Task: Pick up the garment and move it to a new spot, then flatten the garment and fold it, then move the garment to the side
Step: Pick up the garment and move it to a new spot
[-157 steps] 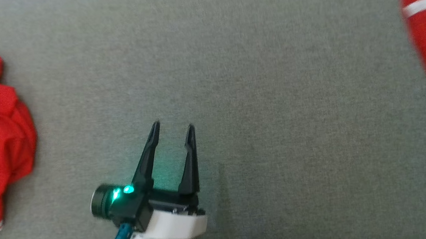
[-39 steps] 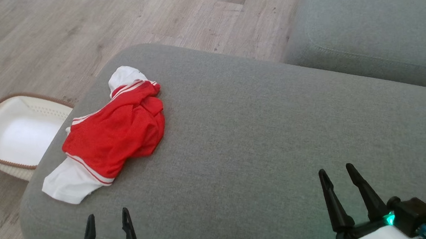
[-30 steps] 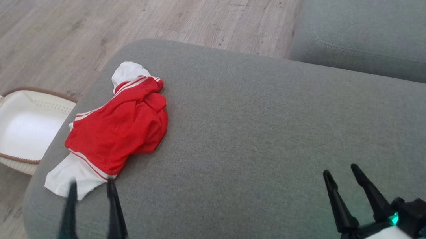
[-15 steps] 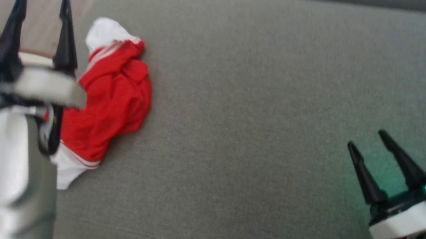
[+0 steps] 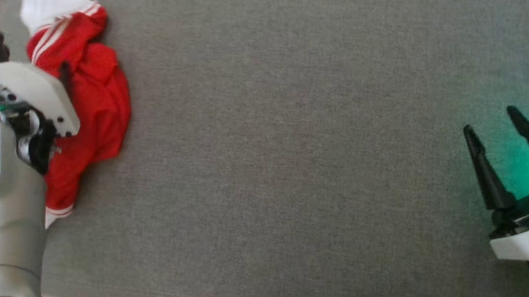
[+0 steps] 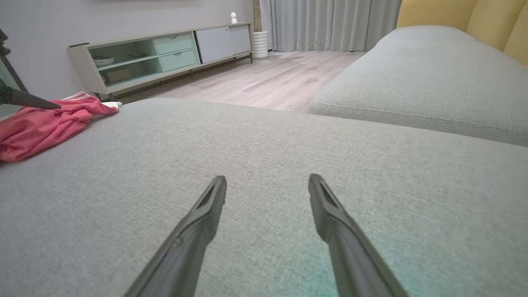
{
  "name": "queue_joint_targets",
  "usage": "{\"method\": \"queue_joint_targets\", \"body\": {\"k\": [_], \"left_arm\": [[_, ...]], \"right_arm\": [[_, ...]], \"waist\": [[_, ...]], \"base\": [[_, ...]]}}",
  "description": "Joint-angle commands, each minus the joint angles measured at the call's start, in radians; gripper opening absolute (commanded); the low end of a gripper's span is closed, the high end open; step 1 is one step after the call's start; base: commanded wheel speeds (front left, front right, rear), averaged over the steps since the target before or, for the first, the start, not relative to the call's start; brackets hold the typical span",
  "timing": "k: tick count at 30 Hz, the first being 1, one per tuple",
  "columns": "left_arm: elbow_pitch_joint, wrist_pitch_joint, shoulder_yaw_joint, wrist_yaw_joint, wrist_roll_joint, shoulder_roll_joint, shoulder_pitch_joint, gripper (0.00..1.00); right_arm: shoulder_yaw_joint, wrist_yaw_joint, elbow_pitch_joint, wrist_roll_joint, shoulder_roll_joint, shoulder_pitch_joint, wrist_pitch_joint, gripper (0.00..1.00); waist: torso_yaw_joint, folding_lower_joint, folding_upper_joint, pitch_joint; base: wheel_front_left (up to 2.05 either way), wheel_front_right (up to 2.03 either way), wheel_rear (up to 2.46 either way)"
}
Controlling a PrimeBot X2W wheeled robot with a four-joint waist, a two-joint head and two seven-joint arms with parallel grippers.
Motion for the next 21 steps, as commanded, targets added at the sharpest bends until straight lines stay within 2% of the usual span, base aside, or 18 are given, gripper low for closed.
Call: {"method": "queue_joint_targets", "body": {"k": [1, 6, 7, 8, 9, 15, 21], "left_arm": [[-0.001, -0.034, 0.035, 0.012, -0.007, 0.065, -0.045, 1.0], [0.091, -0.099, 0.023, 0.011, -0.008, 0.04, -0.048, 0.99], [0.104, -0.111, 0.016, 0.009, -0.004, 0.037, -0.05, 0.83], [0.114, -0.127, 0.01, 0.007, -0.001, 0.037, -0.054, 0.45], [0.131, -0.155, -0.006, 0.002, 0.004, 0.031, -0.063, 0.0], [0.129, -0.288, -0.054, -0.007, 0.022, 0.036, -0.116, 0.0], [0.071, -0.396, -0.145, -0.009, 0.034, 0.046, -0.17, 0.0]], "right_arm": [[0.005, -0.001, -0.043, -0.009, -0.021, -0.003, -0.01, 1.0], [-0.03, -0.001, -0.074, -0.013, -0.022, 0.014, -0.007, 1.0], [-0.033, -0.001, -0.079, -0.014, -0.022, 0.018, -0.006, 1.0], [-0.036, -0.001, -0.084, -0.015, -0.022, 0.02, -0.004, 1.0], [-0.043, -0.001, -0.088, -0.016, -0.022, 0.022, 0.0, 1.0], [-0.04, -0.001, -0.089, -0.016, -0.02, 0.007, 0.003, 1.0], [-0.026, -0.001, -0.061, -0.006, 0.009, -0.011, -0.004, 1.0]], "waist": [[-0.023, -0.0002, 0.0001, 0.041], [-0.014, -0.0002, 0.0001, 0.069], [-0.013, -0.0002, 0.0001, 0.071], [-0.011, -0.0002, 0.0001, 0.074], [-0.005, -0.0002, 0.0001, 0.076], [-0.001, -0.0002, 0.0001, 0.049], [-0.028, -0.0002, 0.0001, -0.034]], "base": [[0.0, 0.0, 0.0], [0.0, 0.0, 0.0], [0.0, 0.0, 0.0], [0.0, 0.0, 0.0], [0.0, 0.0, 0.0], [0.0, 0.0, 0.0], [0.0, 0.0, 0.0]]}}
